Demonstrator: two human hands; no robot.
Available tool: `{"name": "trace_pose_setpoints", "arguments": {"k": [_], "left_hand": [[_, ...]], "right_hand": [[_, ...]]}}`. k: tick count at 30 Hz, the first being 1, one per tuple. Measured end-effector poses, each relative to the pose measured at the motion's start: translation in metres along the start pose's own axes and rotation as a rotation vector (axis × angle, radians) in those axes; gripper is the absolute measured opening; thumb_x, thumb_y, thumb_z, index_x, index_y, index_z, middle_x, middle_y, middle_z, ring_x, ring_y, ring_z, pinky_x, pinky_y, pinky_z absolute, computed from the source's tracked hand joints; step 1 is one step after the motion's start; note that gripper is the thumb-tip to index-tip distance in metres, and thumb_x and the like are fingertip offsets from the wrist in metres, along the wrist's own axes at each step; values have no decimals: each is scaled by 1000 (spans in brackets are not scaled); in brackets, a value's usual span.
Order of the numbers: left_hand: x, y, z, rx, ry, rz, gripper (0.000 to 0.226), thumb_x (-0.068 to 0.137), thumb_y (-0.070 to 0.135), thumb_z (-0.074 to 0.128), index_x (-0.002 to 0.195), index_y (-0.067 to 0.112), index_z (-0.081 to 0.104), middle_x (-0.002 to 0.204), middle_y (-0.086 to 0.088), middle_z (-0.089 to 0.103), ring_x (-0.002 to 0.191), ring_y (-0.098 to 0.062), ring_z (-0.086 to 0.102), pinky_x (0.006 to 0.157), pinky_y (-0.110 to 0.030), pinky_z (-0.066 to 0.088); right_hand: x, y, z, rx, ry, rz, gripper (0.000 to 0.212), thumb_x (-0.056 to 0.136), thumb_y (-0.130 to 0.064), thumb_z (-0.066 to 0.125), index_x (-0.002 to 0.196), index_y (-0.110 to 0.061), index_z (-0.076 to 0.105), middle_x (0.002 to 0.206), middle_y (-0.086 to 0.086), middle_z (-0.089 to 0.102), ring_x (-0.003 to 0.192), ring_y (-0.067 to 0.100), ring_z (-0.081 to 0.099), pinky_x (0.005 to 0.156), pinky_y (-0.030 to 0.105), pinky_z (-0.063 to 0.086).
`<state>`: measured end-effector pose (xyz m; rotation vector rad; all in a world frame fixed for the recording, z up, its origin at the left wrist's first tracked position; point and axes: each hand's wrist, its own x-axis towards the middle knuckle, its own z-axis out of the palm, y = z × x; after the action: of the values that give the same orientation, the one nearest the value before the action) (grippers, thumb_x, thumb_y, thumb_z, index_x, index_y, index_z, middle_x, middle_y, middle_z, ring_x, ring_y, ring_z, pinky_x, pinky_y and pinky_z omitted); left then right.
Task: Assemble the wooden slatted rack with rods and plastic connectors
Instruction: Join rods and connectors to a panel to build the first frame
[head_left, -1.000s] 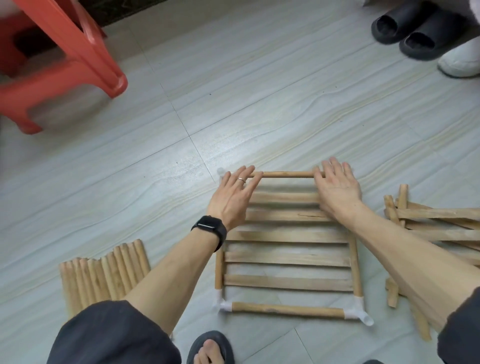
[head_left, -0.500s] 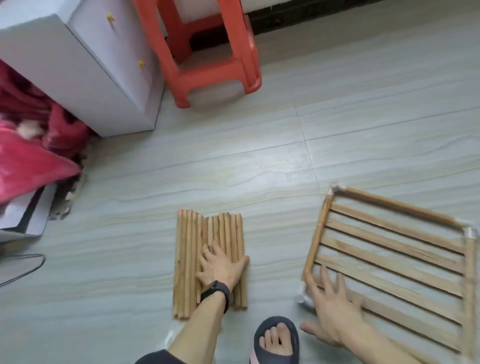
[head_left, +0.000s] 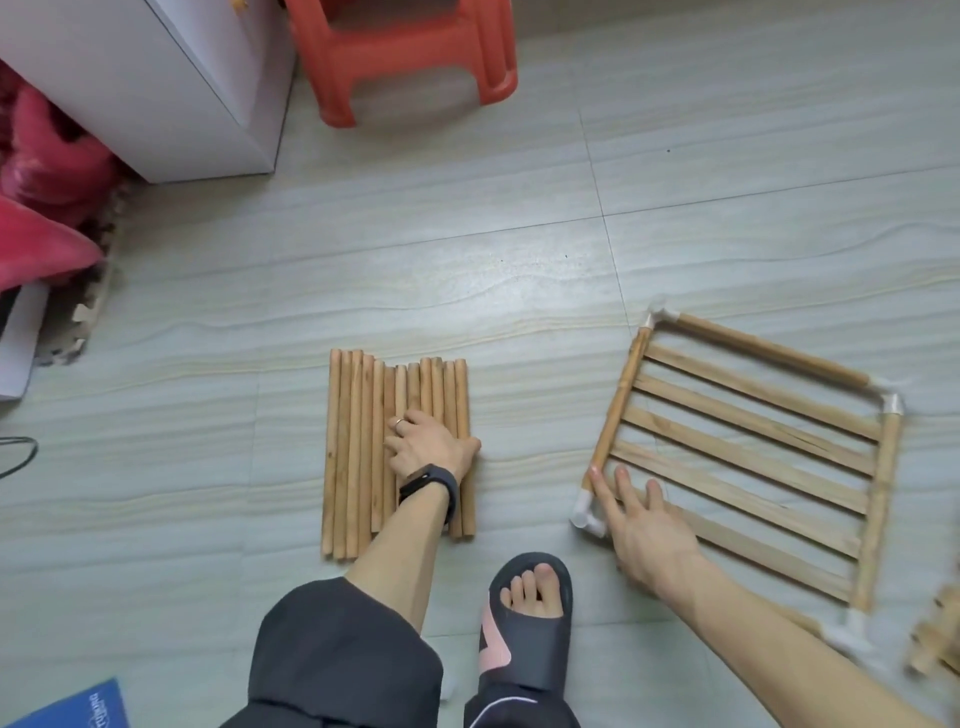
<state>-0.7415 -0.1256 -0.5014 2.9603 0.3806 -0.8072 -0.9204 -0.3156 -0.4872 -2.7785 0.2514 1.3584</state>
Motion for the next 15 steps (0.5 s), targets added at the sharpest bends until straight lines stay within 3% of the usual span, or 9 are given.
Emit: {"name": "trace_pose_setpoints", "arguments": {"k": [3,5,10,12,15], "left_hand": [[-7,-1,8,93,45,90,82,82,52,62,147,17,29,152,-18,35,130,-35,41,94,-46,44],[-11,1,14,79,54,94,75,83,46,60,145,15,30,152,-15,35,130,-34,40,94,-45,45],[-13,14,12,-84,-11,-39,87,82,35,68,149,6,20,156,-20,24,124,-39,41,85,-41,49],[-9,15,10,-78,-37,-53,93,81,36,70,151,5,16,153,-20,31,122,-41,45,87,-42,48],[-3,12,10,-59,-40,-9,72,88,25,62,145,3,24,139,-19,50,118,-38,57,91,-44,47]], "right_hand": [[2,0,4,-2,-5,6,97,96,-18,46,153,-22,-32,169,11,-12,152,47,5,120,50,26],[3,1,4,8,-9,-6,98,94,-17,45,153,-24,-33,169,10,-13,152,47,5,121,49,25],[4,7,-1,12,-41,-45,100,93,-18,47,153,-24,-33,169,10,-13,153,46,6,123,47,23],[3,7,-4,18,-57,-47,101,93,-19,48,153,-24,-33,169,10,-14,153,46,6,123,47,22],[2,6,-5,41,-53,-52,102,93,-20,50,152,-25,-33,169,10,-14,153,46,6,123,48,24]]}}
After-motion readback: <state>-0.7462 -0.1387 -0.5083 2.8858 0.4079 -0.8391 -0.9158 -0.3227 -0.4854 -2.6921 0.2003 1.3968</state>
